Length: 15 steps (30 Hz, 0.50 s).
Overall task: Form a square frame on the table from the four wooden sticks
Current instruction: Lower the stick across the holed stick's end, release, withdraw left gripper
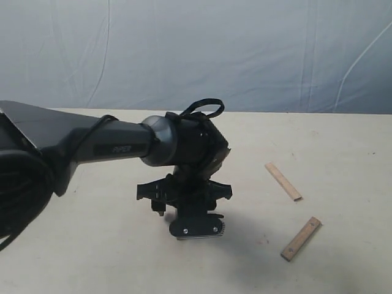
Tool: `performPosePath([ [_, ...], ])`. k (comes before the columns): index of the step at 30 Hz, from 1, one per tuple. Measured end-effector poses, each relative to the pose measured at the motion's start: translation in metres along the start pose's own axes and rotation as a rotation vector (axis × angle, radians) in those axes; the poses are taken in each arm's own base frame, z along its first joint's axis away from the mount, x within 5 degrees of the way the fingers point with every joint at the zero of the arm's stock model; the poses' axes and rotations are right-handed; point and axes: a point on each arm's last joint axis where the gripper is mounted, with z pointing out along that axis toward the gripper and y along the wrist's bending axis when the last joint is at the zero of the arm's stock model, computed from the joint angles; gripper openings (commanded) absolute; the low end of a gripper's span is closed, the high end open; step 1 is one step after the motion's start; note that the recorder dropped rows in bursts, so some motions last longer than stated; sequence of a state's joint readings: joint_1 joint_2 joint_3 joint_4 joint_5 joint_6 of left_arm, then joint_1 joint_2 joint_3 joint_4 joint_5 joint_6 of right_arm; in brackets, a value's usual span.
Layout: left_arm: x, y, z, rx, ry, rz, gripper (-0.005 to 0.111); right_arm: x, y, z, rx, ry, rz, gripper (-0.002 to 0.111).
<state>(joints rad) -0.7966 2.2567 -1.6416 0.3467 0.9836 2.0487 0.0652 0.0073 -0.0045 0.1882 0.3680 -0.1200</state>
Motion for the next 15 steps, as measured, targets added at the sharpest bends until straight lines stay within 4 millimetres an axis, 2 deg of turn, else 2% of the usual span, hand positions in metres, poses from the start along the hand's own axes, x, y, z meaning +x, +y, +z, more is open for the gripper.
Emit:
performPosePath([
  [2,0.002,-0.001,-0.006,-0.010,0.012,-0.004,0.072,0.000,0.000,0.000,0.000,0.000,0.000,-0.001],
  [4,0.005,-0.003,-0.017,-0.016,0.033,-0.017,0.062,0.000,0.000,0.000,0.000,0.000,0.000,-0.001],
  [5,0.008,-0.006,-0.026,-0.021,0.047,-0.058,0.047,0.000,0.000,0.000,0.000,0.000,0.000,-0.001],
  [6,0.011,-0.010,-0.041,-0.029,0.063,-0.183,0.032,0.000,0.000,0.000,0.000,0.000,0.000,-0.001],
  [7,0.014,-0.015,-0.051,-0.030,0.083,-0.284,0.010,0.000,0.000,0.000,0.000,0.000,0.000,-0.001],
  [8,0.019,-0.023,-0.064,-0.034,0.120,-0.526,0.001,0.000,0.000,0.000,0.000,0.000,0.000,-0.001],
  [9,0.024,-0.029,-0.071,-0.032,0.155,-0.706,0.000,0.000,0.000,0.000,0.000,0.000,0.000,-0.001],
  [10,0.037,-0.045,-0.080,-0.043,0.212,-0.996,0.000,0.000,0.000,0.000,0.000,0.000,0.000,-0.001],
  [11,0.045,-0.055,-0.084,-0.056,0.233,-1.160,0.000,0.000,0.000,0.000,0.000,0.000,0.000,-0.001],
  [12,0.059,-0.076,-0.089,-0.064,0.245,-1.466,0.000,0.000,0.000,0.000,0.000,0.000,0.000,-0.001],
  [13,0.067,-0.090,-0.089,-0.054,0.236,-1.639,0.000,0.000,0.000,0.000,0.000,0.000,0.000,-0.001],
  [15,0.088,-0.153,-0.079,0.055,0.071,-2.247,0.000,0.000,0.000,0.000,0.000,0.000,0.000,-0.001],
])
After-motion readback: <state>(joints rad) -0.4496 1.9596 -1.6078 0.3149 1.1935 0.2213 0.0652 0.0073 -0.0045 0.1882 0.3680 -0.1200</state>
